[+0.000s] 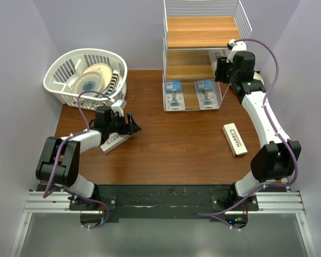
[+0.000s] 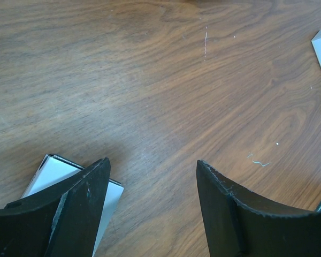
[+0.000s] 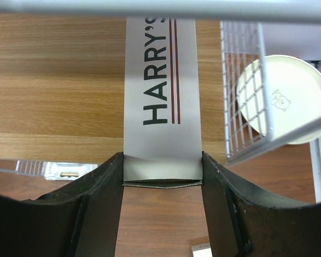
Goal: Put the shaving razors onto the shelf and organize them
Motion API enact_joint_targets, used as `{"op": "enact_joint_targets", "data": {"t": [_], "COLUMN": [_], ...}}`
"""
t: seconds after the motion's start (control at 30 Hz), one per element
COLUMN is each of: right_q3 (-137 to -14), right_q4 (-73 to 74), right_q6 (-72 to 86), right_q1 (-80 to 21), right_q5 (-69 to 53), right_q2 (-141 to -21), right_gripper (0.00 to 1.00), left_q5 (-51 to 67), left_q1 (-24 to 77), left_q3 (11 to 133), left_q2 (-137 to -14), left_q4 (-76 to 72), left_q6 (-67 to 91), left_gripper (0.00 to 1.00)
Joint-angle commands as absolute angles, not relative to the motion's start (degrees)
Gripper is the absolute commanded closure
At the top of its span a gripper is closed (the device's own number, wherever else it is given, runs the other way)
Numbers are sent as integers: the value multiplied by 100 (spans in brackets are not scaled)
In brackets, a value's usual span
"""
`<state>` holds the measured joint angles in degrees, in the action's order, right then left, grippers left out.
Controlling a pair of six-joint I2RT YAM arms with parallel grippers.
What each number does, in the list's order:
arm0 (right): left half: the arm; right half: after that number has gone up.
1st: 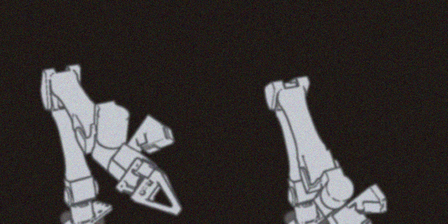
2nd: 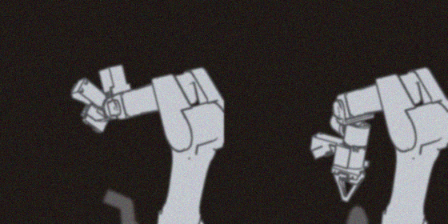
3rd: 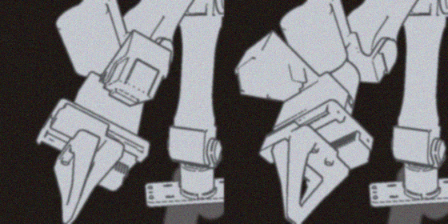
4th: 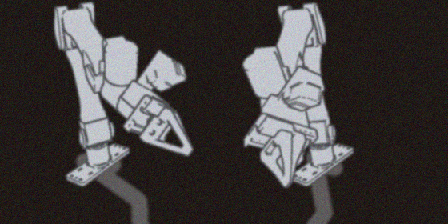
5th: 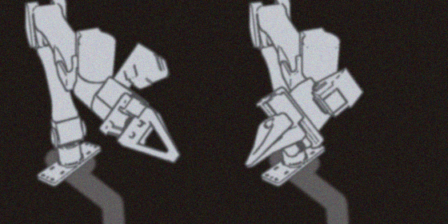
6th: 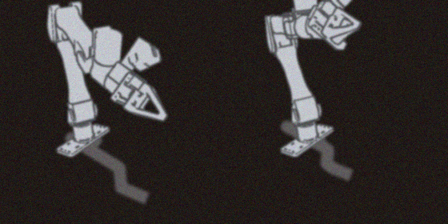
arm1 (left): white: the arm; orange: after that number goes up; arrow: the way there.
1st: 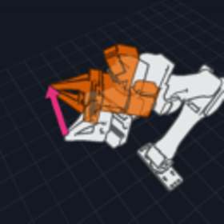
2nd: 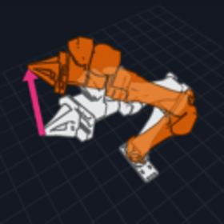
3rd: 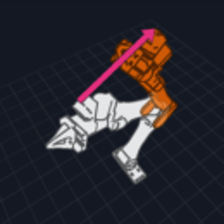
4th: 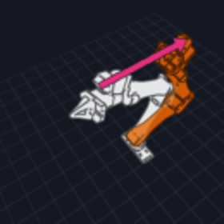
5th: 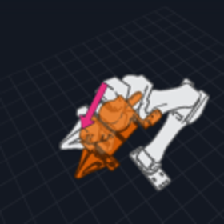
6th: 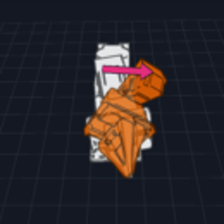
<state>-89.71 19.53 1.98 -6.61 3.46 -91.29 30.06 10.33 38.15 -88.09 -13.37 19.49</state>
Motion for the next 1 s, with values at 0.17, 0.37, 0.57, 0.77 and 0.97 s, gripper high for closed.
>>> {"op": "enact_joint_targets", "data": {"t": [0.17, 0.37, 0.57, 0.77, 0.97], "right_q3": [-8912, -8912, -9017, -9044, -8983], "right_q4": [1925, 1951, 2206, 2452, 2646], "right_q6": [343, 351, 308, 343, 211], "right_q1": [-668, -659, -659, -650, -659], "right_q5": [1406, 1538, 1591, 1477, 1310], "right_q2": [-8798, -8789, -8622, -8175, -7893], "right_gripper": [43, 38, 21, 18, 18], "left_q5": [3050, 3041, 3015, 3032, 3076], "left_q1": [1125, 1125, 1116, 1116, 1169], "left_q3": [4008, 3990, 3946, 3902, 4087], "left_q2": [-8903, -8877, -8816, -8833, -8956], "left_q4": [-1582, -1582, -1573, -1591, -1564], "left_q6": [2013, 2004, 1978, 2004, 2021], "left_gripper": [29, 29, 29, 29, 30]}}
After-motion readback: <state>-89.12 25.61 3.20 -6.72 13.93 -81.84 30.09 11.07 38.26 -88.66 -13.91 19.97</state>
